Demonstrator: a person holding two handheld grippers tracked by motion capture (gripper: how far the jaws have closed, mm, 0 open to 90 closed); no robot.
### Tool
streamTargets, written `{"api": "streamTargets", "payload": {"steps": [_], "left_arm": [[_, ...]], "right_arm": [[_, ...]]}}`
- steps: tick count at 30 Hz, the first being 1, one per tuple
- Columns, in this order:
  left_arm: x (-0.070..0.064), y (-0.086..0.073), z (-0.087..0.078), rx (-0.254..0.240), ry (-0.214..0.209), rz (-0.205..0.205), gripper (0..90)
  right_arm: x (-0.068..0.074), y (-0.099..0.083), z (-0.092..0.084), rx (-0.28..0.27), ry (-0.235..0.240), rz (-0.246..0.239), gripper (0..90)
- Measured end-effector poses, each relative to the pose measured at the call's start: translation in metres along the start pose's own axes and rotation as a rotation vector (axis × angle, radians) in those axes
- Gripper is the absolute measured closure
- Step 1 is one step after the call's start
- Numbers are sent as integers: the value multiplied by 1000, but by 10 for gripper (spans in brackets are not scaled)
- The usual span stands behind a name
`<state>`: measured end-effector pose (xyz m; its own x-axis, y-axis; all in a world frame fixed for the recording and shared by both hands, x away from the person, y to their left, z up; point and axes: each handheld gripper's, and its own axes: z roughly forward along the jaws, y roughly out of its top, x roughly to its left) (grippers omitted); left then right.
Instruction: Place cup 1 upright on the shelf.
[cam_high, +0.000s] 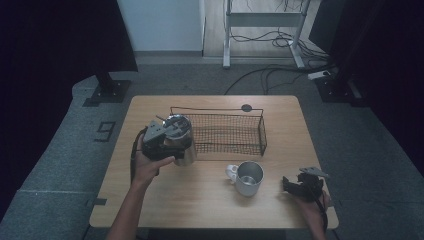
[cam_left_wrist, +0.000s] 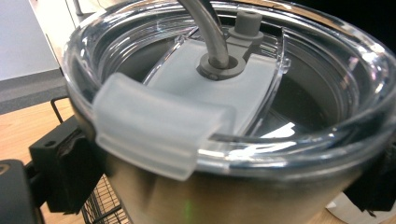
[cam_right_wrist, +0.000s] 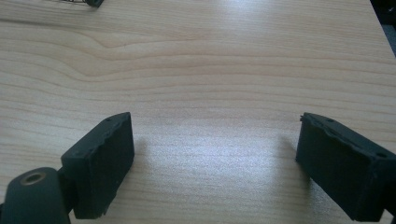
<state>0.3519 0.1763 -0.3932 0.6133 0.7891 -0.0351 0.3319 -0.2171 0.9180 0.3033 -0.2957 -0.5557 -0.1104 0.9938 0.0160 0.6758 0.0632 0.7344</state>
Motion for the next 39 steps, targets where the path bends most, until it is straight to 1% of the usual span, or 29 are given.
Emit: {"api": "streamTargets", "payload": {"steps": [3,9,12,15,19,27,31,36,39], "left_arm": [[0,1,2,3,0,3,42],[2,2,6,5,-7,-7,42],[3,3,8,2,-7,-19,42],[4,4,8,1,-7,-16,42],[6,6,10,1,-20,-24,42],[6,9,14,14,-19,-18,41],[6,11,14,12,-19,-17,42],[6,15,16,2,-20,-27,42],[7,16,17,2,-14,-27,42]], "right_arm": [[0,0,0,0,0,0,109],[0,0,0,0,0,0,110],[0,0,0,0,0,1,109],[0,0,0,0,0,0,110],[0,0,0,-1,-1,0,111],[0,0,0,0,-1,0,113],[-1,0,0,-1,-2,-1,114],[0,0,0,-2,-2,1,115],[0,0,0,-2,-3,1,115]]}}
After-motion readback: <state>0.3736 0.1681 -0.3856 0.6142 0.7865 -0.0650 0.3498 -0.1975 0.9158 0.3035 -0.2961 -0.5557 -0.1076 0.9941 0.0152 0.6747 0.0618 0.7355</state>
